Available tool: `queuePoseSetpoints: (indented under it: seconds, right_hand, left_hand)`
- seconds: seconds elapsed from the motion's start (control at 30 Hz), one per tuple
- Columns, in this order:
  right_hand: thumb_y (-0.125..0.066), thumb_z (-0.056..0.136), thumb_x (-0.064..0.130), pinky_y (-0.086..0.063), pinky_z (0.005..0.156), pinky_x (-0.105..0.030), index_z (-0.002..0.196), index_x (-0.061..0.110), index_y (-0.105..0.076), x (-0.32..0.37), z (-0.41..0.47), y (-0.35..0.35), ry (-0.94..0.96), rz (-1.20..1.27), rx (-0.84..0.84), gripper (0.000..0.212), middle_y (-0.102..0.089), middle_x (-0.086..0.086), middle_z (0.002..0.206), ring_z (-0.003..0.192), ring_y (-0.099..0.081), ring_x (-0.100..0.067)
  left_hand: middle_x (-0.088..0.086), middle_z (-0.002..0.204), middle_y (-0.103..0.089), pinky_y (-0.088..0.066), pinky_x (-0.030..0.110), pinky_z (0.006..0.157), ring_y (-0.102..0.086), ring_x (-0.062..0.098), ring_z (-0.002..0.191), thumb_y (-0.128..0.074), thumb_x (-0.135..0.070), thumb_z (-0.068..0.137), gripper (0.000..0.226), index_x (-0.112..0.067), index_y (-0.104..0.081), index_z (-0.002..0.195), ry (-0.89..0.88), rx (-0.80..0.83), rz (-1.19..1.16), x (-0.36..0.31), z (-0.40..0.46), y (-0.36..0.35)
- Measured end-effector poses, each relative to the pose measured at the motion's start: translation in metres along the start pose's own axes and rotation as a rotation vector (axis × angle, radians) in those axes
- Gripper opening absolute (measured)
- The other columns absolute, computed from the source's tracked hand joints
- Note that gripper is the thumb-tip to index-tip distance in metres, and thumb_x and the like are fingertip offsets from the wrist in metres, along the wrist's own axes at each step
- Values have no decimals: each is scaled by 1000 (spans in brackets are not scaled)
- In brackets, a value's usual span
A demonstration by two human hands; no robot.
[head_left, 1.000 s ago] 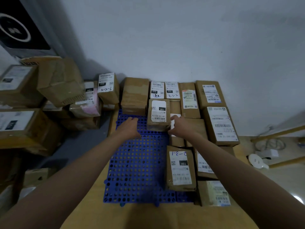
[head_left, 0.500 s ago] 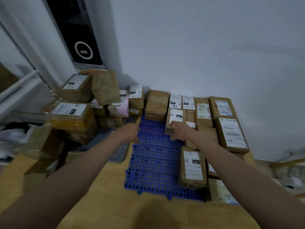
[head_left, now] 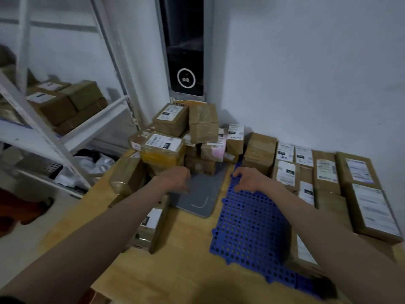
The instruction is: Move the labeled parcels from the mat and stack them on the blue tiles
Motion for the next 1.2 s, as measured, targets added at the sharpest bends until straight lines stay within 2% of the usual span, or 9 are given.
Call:
queuePoseSetpoints:
  seconds: [0.07,0.2,0.3,0.37,0.43,0.67,0.87,1.0,1.2]
  right_hand:
    - [-73,85,23,-53,77,-32,134,17,-49,20,9,-5,13,5,-12,55,-55,-4,112,93,-57,-18]
    - [-70,88,23,-53,87,-32,138,15,-47,59,28,-16,28,29,-8,56,-55,-7,129,111,-57,-22]
    - [-68,89,24,-47,91,-30,139,13,-46,87,43,-26,27,53,-31,56,-55,-10,132,118,-55,-24]
    - [-68,89,27,-47,97,-33,141,14,-43,104,53,-33,3,64,-45,59,-55,-9,133,120,-54,-23]
    - [-67,89,28,-47,97,-31,143,13,-41,119,63,-39,-18,81,-62,62,-56,-9,133,120,-54,-23]
    - [-71,85,26,-49,97,-38,143,6,-39,161,88,-52,-83,213,-121,69,-52,-13,136,120,-55,-28]
    - [-75,82,28,-51,91,-35,119,8,-54,189,103,-52,-75,325,-182,47,-61,-11,121,112,-59,-27]
    - [-74,84,39,-43,105,-41,135,7,-51,206,106,-51,-38,376,-225,65,-54,-14,133,124,-51,-30]
    - [-74,84,38,-42,106,-42,137,8,-49,211,102,-54,-55,418,-253,66,-53,-14,136,125,-51,-31]
  left_hand:
    - [3,110,-63,-50,32,80,-56,17,92,-75,-35,80,26,-22,-58,95,0,22,9,25,-2,3]
    - [-5,98,-61,-51,30,76,-61,16,91,-77,-32,77,31,-23,-62,102,58,9,-63,77,0,6]
    - [0,93,-67,-48,25,63,-61,10,74,-76,-28,76,19,-26,-57,78,90,-47,-150,114,8,11]
    - [4,111,-66,-51,31,77,-62,18,90,-75,-34,76,24,-24,-60,91,114,-134,-112,134,13,19]
    - [4,124,-60,-50,42,94,-58,25,112,-78,-40,72,58,-22,-55,123,115,-208,-55,150,20,30]
    - [15,144,-39,-45,45,101,-42,32,129,-78,-36,74,88,-14,-34,146,79,-111,-48,179,52,55]
    - [16,150,-34,-44,50,103,-38,34,135,-83,-43,65,103,-15,-29,148,30,-137,-210,192,72,59]
    - [11,139,-50,-46,49,101,-50,30,126,-88,-44,60,98,-19,-40,142,-52,-178,-317,194,75,60]
    - [9,141,-51,-43,48,105,-48,29,129,-88,-35,63,92,-19,-43,142,-134,-150,-328,184,76,59]
Point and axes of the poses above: each hand's wrist, its own z-axis towards the middle knuckle, its own y-axis out of the back of the hand, x = y × z, the point moved 2 cm from there along z, towards the middle knuckle
